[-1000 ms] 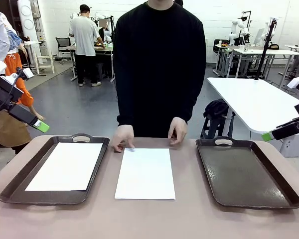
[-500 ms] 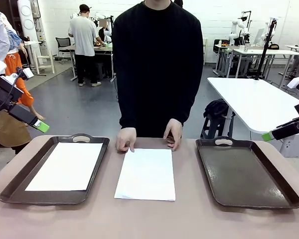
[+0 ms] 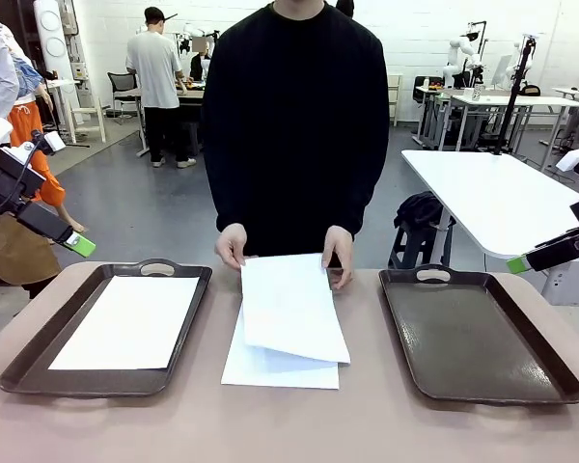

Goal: Sort the A4 documents.
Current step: Receive the A4 Paper.

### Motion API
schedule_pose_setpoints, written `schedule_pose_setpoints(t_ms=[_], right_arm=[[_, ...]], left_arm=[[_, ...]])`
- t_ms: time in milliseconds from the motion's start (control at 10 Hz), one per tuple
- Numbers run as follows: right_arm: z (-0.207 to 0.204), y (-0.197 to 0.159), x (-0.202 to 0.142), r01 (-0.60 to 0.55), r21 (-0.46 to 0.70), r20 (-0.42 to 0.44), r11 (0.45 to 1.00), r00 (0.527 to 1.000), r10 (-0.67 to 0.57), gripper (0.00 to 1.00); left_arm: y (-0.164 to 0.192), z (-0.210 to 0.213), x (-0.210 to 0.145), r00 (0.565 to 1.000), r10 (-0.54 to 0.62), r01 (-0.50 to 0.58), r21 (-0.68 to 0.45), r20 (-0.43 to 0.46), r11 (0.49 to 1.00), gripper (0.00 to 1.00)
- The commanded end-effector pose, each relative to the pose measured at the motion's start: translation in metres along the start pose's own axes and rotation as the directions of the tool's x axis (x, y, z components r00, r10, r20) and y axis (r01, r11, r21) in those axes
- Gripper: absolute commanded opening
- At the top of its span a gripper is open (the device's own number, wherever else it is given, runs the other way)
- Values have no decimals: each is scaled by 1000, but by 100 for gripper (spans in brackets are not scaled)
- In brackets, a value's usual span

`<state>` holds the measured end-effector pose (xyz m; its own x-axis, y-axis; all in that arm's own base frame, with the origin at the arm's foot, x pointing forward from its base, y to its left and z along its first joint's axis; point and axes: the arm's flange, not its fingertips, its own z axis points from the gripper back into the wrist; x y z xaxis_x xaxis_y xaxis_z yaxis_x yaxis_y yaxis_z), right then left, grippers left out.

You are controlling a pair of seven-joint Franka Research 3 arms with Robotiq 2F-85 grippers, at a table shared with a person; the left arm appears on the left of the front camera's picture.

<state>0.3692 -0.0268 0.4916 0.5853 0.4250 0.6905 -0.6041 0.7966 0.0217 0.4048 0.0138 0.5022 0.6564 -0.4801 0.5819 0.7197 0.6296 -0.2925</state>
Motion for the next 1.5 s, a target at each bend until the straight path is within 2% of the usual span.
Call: schedule_pose_setpoints(t_ms=[0, 1400], right_arm=[[-1, 0, -1, 3, 10, 5, 1000, 1000, -3, 100], [-1, 0, -1, 3, 10, 5, 1000, 1000, -3, 100]], left_arm=[[1, 1, 1, 1000, -4, 4, 1, 0, 1000, 100], [1, 1, 1, 1000, -4, 4, 1, 0, 1000, 100]])
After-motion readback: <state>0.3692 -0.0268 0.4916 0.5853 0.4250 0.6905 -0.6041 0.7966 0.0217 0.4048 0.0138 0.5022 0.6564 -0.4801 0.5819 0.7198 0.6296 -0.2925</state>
